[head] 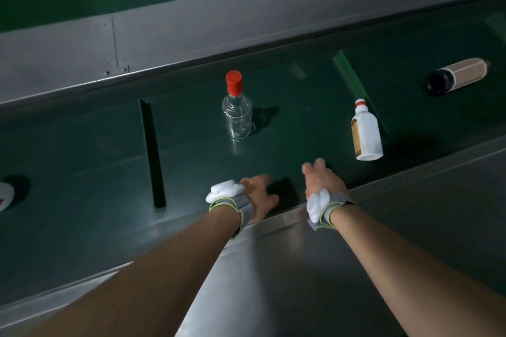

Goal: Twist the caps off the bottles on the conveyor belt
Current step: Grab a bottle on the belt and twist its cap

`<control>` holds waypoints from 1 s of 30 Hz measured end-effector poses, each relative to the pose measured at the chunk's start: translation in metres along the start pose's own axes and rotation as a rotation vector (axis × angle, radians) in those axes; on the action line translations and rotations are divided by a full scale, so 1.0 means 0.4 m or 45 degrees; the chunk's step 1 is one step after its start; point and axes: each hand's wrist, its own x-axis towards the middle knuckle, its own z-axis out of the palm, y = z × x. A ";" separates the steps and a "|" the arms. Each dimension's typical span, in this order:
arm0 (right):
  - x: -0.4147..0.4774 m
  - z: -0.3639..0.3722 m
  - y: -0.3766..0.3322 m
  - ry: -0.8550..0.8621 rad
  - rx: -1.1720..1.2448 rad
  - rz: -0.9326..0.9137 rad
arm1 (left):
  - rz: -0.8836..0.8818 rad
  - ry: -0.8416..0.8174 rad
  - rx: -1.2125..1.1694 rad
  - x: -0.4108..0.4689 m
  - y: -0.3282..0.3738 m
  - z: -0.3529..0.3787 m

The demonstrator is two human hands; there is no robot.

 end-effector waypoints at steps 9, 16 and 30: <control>0.141 -0.081 0.317 0.263 0.173 -0.215 | -0.071 0.158 -0.130 0.235 0.275 0.121; 0.226 -0.163 0.681 0.248 0.313 -0.206 | -0.170 0.208 -0.188 0.499 0.665 0.208; 0.269 -0.219 0.732 0.292 0.572 -0.329 | -0.430 0.408 -0.237 0.534 0.720 0.134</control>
